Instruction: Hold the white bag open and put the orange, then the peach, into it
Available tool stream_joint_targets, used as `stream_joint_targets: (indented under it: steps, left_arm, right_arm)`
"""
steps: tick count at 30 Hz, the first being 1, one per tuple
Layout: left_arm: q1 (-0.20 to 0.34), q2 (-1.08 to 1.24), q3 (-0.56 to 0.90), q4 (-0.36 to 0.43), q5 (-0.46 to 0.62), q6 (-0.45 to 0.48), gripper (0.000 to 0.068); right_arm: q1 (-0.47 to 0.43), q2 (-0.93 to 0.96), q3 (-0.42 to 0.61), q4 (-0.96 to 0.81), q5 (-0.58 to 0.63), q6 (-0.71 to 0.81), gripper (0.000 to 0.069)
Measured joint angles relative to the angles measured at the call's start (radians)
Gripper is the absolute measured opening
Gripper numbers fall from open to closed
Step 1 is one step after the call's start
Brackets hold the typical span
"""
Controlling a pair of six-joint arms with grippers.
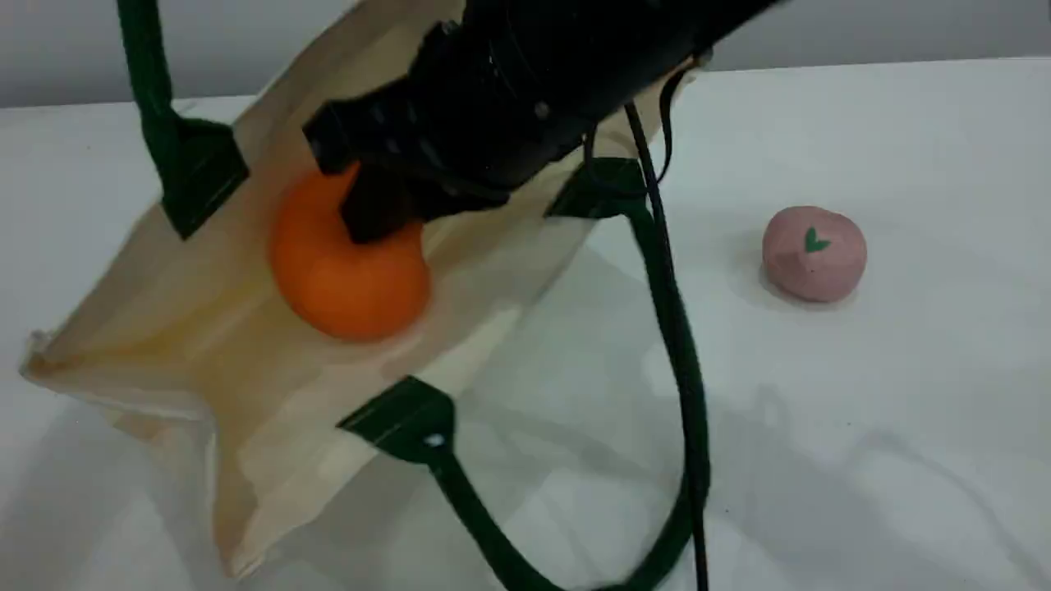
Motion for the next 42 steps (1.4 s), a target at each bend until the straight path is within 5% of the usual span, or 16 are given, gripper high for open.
stream_joint_targets:
  steps: [8,16,19,34,42]
  left_arm:
    - [0.0,-0.008,0.0,0.002,0.001,0.0,0.0058]
    - [0.0,-0.007,0.0,0.01,0.015,-0.001,0.0058]
    - [0.0,-0.007,0.0,0.018,0.022,0.002,0.0058]
    - [0.0,-0.008,0.0,0.032,0.021,0.013,0.0058]
    - [0.001,-0.008,0.0,0.044,0.02,0.018,0.0058]
  right_arm:
    - [-0.001,0.005,-0.023,-0.002,-0.055,-0.063,0.0124]
    - [-0.002,-0.01,-0.023,-0.023,-0.066,-0.078,0.0485]
    - [-0.007,-0.055,-0.015,-0.082,-0.056,-0.046,0.0562]
    - [-0.298,-0.263,-0.015,-0.76,0.307,0.56,0.0535]
    - [-0.449,-0.262,-0.015,-0.819,0.346,0.612,0.0486]
